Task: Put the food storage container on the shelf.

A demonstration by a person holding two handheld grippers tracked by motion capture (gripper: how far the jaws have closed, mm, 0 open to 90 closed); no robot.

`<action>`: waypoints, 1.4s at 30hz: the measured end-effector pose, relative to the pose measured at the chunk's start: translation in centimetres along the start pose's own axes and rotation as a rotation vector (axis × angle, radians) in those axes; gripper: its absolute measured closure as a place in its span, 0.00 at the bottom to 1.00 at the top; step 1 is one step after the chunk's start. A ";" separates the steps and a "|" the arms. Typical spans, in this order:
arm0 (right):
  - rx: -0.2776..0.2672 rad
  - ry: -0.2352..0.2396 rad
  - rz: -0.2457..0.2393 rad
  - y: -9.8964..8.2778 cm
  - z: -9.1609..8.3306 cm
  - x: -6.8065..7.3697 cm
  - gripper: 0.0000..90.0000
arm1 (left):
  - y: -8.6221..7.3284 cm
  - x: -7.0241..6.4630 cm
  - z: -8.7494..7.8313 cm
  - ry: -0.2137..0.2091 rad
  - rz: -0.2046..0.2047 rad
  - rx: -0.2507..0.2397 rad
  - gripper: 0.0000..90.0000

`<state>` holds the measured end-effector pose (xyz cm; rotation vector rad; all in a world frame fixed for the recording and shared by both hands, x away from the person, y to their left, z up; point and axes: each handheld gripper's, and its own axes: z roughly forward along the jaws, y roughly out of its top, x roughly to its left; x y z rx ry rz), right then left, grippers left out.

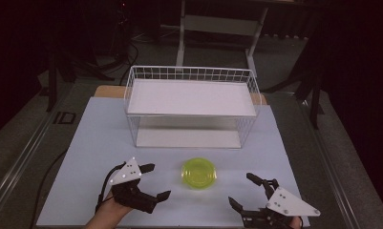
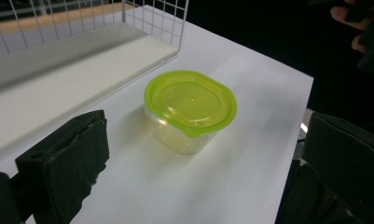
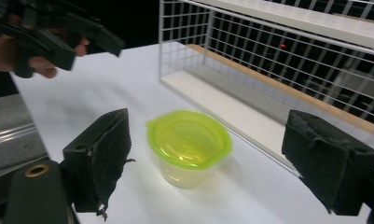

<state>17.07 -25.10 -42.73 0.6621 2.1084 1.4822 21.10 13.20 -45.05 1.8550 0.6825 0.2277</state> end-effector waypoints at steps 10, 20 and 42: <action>0.027 0.008 0.042 1.5 1.5 -1.6 0.17 | 2.3 -0.9 0.9 -0.061 0.044 -0.035 0.01; 0.051 -0.006 0.120 2.8 4.0 -3.5 0.15 | 3.6 -0.1 2.9 -0.069 0.016 0.010 0.01; 0.229 0.024 0.284 0.6 10.6 -6.0 0.24 | 3.2 3.5 7.5 -0.052 -0.180 0.065 0.03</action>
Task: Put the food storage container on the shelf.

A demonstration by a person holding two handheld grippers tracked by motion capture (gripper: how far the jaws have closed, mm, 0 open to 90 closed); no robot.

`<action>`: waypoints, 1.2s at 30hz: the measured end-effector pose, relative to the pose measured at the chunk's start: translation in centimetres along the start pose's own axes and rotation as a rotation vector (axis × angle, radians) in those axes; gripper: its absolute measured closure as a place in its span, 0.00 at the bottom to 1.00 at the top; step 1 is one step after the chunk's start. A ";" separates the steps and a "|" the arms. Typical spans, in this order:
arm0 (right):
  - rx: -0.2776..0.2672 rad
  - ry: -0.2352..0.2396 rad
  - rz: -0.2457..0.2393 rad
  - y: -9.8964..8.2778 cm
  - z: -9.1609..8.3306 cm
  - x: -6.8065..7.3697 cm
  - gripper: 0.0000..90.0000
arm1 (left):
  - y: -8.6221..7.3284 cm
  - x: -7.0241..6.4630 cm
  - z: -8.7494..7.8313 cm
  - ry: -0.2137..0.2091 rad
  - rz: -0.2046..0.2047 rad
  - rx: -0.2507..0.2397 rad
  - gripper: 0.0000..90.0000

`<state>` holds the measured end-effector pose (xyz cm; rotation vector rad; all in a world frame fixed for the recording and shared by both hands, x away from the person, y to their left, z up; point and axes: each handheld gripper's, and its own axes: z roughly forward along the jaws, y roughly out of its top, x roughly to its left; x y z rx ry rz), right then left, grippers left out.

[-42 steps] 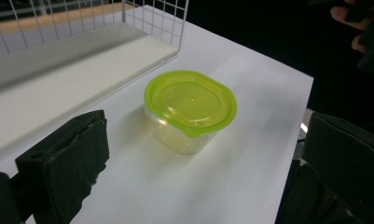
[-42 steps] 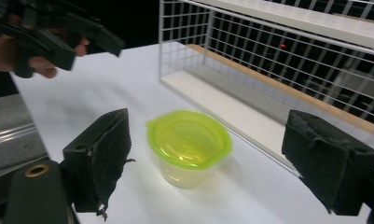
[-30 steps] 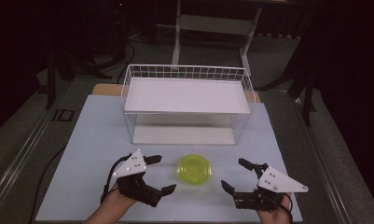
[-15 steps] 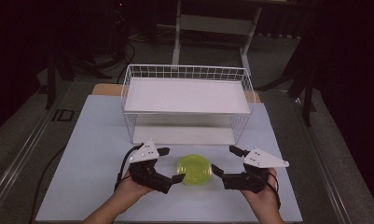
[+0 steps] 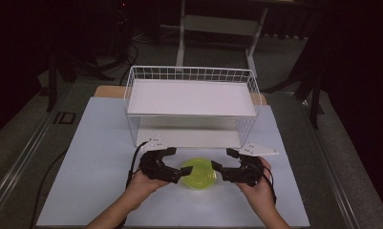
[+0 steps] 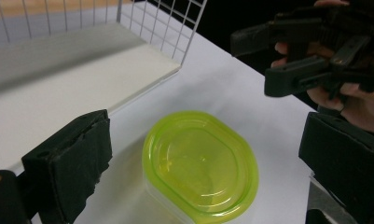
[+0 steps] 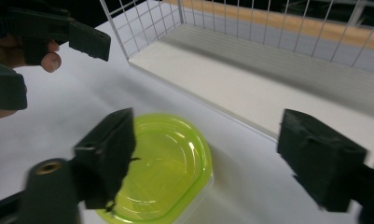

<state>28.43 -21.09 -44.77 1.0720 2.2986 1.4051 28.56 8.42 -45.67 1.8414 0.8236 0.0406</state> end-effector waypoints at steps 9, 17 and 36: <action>0.068 0.016 0.059 -0.9 1.7 -0.1 0.37 | -1.5 0.9 1.6 0.043 -0.112 0.116 0.17; 0.117 0.002 0.126 -1.8 2.4 -0.6 0.45 | -2.6 1.2 2.2 0.079 -0.164 0.179 0.23; 0.182 0.039 0.248 -2.9 2.9 -0.7 0.85 | -3.5 0.6 2.4 0.031 -0.277 0.179 0.78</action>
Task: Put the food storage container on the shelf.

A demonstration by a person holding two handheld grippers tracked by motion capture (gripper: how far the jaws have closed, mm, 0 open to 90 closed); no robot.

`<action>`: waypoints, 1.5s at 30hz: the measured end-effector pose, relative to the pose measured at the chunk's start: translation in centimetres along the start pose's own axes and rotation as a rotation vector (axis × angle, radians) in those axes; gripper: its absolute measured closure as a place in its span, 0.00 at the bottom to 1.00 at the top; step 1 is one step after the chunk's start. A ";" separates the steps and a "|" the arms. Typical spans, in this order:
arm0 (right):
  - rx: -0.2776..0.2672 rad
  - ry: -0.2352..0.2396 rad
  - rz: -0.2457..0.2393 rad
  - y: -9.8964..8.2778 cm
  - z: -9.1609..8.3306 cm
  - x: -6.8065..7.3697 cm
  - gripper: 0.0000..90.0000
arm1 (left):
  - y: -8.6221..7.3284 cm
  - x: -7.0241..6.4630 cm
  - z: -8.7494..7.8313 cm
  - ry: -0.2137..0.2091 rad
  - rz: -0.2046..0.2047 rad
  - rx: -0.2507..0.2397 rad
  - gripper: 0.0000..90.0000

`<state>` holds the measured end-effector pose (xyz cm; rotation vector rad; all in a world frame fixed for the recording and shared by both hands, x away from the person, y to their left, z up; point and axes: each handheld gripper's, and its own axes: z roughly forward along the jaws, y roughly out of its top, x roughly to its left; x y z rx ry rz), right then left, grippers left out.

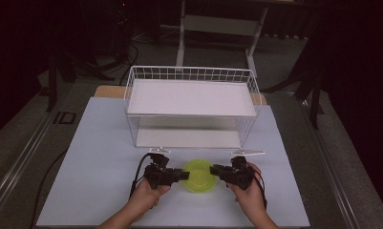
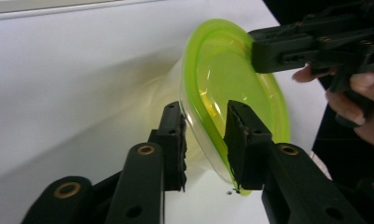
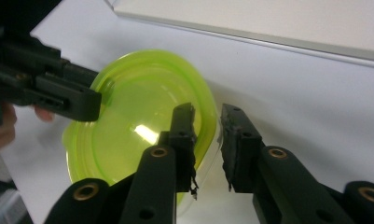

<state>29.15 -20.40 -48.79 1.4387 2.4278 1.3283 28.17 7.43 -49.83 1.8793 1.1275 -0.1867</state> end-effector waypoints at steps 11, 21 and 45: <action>-0.013 -0.025 -0.025 -0.3 -1.0 1.9 0.87 | 0.2 -0.7 -1.0 0.055 -0.057 -0.021 0.89; -0.044 -0.032 -0.056 -0.1 -1.5 2.9 0.88 | 0.9 -1.5 -2.2 0.071 -0.006 -0.038 0.91; -0.166 -0.018 -0.143 5.4 -5.8 5.2 0.88 | 5.7 -4.7 -6.9 0.071 0.074 -0.165 0.91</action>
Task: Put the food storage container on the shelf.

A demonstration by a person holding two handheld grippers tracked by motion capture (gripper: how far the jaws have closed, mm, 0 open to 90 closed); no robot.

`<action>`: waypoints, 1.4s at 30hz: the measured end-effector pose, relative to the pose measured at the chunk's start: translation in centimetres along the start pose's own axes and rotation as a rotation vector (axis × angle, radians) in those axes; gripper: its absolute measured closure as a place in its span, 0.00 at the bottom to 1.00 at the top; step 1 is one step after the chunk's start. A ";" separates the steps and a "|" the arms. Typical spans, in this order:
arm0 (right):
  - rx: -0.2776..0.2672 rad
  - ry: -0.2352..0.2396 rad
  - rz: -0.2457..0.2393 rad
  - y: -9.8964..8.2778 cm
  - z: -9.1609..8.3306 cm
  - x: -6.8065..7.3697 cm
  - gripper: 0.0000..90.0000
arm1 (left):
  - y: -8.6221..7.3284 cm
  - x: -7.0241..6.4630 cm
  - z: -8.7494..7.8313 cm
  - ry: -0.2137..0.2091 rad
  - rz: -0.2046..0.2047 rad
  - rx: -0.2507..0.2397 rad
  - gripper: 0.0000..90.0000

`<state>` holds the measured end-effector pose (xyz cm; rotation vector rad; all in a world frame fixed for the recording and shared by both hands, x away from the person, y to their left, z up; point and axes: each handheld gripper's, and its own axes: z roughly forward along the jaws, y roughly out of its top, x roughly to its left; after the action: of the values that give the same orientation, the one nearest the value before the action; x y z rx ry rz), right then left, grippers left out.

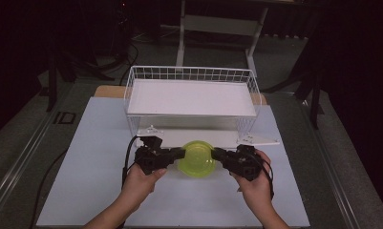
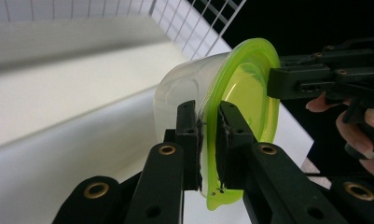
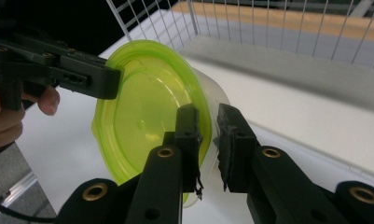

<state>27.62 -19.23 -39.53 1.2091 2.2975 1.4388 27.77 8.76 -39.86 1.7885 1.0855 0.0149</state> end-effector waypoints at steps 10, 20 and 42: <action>-0.021 0.003 -0.026 3.2 -0.7 0.1 0.88 | 2.6 -0.5 -1.3 0.003 0.016 -0.051 0.91; -0.063 -0.023 -0.051 6.5 -1.0 0.3 0.88 | 5.8 -1.0 -2.5 0.033 0.035 -0.080 0.91; -0.081 -0.049 -0.075 12.8 -0.5 -0.5 0.88 | 11.7 0.6 -3.1 0.018 0.020 -0.105 0.90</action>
<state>34.59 -17.32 -29.00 1.1114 2.2056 1.4448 34.39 10.30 -29.87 1.7076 1.0603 0.0987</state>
